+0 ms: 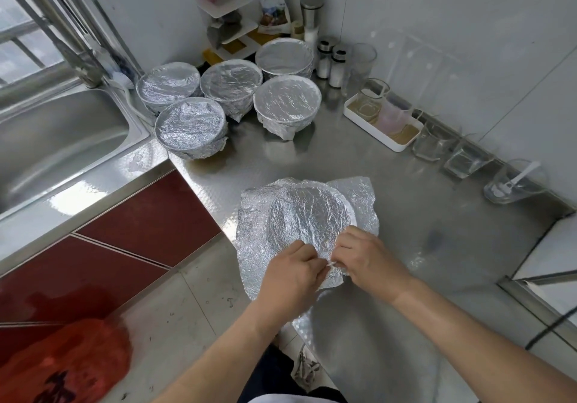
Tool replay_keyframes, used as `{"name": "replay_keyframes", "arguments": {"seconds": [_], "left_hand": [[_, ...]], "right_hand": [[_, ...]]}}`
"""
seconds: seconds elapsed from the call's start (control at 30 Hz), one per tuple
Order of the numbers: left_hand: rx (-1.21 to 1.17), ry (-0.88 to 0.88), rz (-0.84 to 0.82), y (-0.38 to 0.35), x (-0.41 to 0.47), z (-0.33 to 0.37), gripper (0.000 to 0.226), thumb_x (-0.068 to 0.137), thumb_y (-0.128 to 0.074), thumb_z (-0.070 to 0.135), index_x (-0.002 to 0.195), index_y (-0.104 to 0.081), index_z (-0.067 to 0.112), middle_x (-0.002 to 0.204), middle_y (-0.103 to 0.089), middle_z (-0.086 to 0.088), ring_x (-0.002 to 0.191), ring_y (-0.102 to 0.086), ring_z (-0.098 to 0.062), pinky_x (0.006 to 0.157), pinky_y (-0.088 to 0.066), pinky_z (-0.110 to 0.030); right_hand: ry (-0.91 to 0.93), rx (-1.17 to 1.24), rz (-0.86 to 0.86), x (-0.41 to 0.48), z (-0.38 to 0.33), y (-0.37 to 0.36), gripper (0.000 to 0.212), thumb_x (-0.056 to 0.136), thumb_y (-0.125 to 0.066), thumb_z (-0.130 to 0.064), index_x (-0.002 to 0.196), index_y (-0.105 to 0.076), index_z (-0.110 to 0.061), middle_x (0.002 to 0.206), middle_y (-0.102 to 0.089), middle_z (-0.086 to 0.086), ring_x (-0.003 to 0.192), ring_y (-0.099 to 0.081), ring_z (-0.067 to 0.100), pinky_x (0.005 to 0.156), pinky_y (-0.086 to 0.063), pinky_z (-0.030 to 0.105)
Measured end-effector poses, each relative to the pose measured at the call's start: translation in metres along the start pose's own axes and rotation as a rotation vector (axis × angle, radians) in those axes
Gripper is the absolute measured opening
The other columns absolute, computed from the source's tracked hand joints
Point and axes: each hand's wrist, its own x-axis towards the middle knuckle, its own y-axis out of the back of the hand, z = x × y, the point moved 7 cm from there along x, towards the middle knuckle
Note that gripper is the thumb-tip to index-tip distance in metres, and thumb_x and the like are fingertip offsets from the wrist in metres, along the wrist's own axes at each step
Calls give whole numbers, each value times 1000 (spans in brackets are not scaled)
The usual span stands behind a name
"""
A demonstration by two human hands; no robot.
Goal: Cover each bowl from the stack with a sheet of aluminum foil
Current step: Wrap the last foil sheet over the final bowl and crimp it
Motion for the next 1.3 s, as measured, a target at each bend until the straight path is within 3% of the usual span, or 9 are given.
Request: {"name": "replay_keyframes", "arguments": {"seconds": [0.23,0.37,0.5,0.67,0.77,0.9,1.03,1.17,1.3], "left_hand": [[-158,201,54,1,12,9,33,90,-50,45,85,-74,23,77,-62,8,73,-53,-15,59,-45,-26],[-187,196,52,10,7,-4,31,87,-51,45,88,-76,26,77,-63,10,76,-55,-14,55,-47,-26],[-134,114,7,8,2,-10,32,88,-52,47,82,-76,28,75,-62,11,73,-53,-14,55,-48,-30],[-62,-4,-4,9,0,-7,31,90,-53,46,85,-76,27,76,-62,10,71,-53,-14,58,-45,-24],[19,-67,7,8,0,-1,13,84,-68,32,77,-73,22,71,-59,8,66,-52,-14,56,-46,-26],[76,-100,38,4,3,4,17,72,-72,15,60,-62,19,60,-51,5,57,-46,-16,51,-42,-29],[137,-31,-32,-7,9,9,16,67,-71,19,59,-57,18,60,-48,3,55,-42,-16,49,-41,-31],[152,124,-94,-13,31,10,21,60,-83,28,66,-64,19,64,-54,3,61,-50,-18,51,-41,-29],[25,135,-22,0,43,6,17,75,-73,31,85,-73,17,77,-62,1,73,-58,-22,57,-48,-30]], "right_hand": [[-210,155,11,-8,20,17,27,71,-71,-5,95,-69,-17,103,-61,-4,103,-56,23,87,-52,37],[-212,193,76,-10,7,21,7,81,-68,-21,86,-72,-17,91,-63,-7,91,-56,18,78,-50,30],[-197,217,59,-10,1,12,11,81,-67,-26,82,-73,-17,85,-61,-9,87,-54,14,77,-44,22],[-135,168,19,-11,-5,3,8,79,-73,-22,84,-71,-16,85,-61,-6,86,-55,18,74,-52,32],[-73,65,11,-10,-10,-4,16,84,-60,-30,79,-66,-16,84,-59,-4,83,-53,19,72,-50,30],[-47,-51,3,-7,-13,-11,16,75,-71,-8,75,-57,-16,81,-54,0,78,-49,20,64,-47,31],[36,-107,16,0,-8,-5,15,77,-43,-4,76,-52,-16,80,-52,0,75,-47,21,58,-44,32],[-37,-104,12,9,18,7,20,74,-71,-4,78,-57,-18,83,-55,-5,81,-53,20,65,-45,29],[-156,-41,40,8,30,24,18,72,-78,-12,85,-67,-18,88,-62,-7,89,-59,20,68,-45,24]]}}
